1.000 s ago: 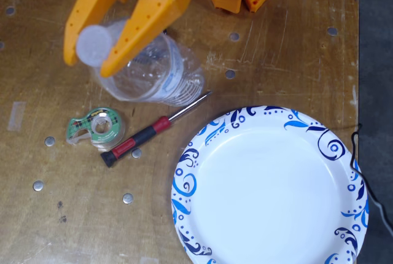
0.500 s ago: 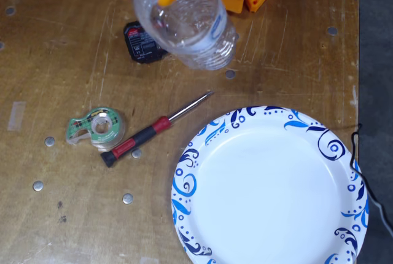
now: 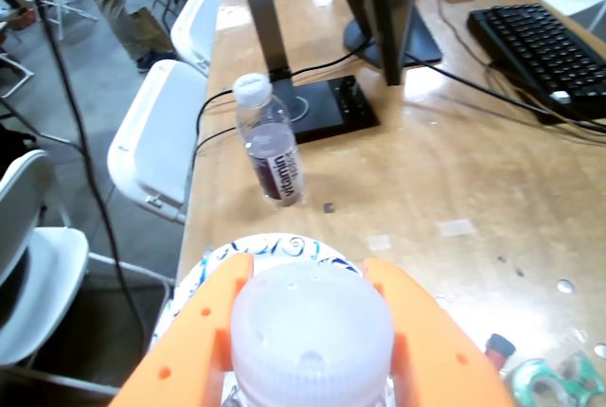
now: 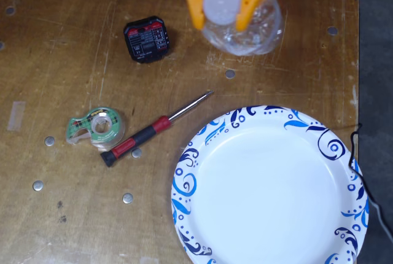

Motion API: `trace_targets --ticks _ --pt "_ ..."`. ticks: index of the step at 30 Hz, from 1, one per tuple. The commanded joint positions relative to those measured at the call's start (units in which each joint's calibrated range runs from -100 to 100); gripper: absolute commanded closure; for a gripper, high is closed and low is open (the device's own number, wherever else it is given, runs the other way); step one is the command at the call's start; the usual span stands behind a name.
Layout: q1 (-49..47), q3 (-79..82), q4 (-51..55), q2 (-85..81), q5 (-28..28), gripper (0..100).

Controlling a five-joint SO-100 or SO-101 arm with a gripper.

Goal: Move the bottles to the plate

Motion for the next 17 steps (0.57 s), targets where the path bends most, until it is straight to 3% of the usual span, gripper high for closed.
trace_targets --ticks 1,17 --pt "-2.7 3.0 1.0 -2.4 -1.1 99" --pt "-9.8 5.1 -2.9 1.0 -0.8 92"
